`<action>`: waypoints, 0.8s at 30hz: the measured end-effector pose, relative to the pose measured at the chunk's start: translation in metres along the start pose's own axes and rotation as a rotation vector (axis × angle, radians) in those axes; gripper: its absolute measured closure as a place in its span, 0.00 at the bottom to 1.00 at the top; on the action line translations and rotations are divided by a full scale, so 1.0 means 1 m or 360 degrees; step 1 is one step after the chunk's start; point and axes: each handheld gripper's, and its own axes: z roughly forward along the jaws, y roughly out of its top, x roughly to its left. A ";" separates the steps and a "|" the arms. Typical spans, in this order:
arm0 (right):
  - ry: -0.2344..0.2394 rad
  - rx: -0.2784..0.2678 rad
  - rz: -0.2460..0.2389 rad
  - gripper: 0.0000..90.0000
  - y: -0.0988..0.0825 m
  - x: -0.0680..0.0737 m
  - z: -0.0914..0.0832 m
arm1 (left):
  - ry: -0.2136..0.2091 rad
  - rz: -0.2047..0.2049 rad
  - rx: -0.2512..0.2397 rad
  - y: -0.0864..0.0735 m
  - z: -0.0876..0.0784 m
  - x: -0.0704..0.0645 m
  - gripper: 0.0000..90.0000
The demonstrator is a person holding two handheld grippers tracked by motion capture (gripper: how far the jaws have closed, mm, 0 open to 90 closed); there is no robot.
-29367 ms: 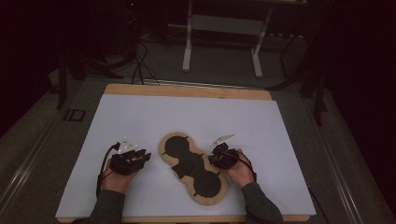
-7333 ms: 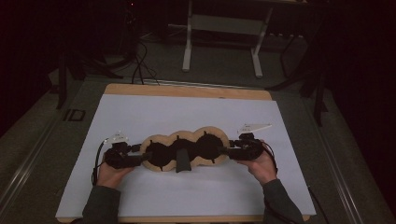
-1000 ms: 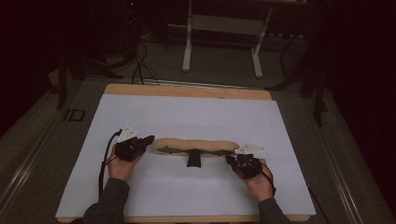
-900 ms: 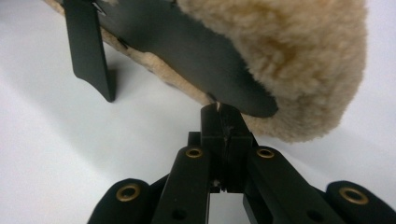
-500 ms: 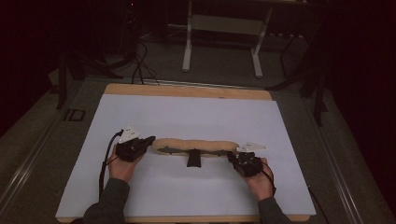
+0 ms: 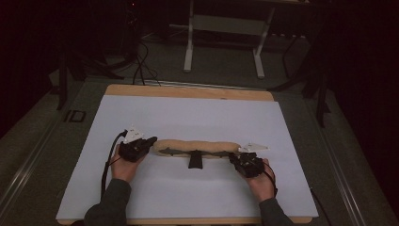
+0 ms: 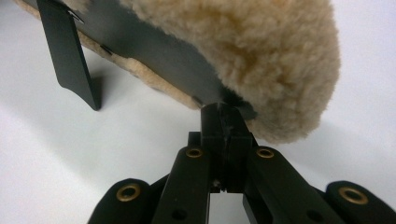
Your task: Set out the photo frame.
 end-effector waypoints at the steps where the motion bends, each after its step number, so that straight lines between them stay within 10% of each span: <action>1: -0.0001 0.0000 0.0002 1.00 0.000 0.000 0.000 | -0.0008 -0.0003 0.0000 0.000 0.000 0.000 1.00; 24: -0.0004 -0.0004 0.0103 1.00 0.015 -0.008 0.010 | -0.0073 0.0083 0.0049 -0.005 -0.012 -0.016 1.00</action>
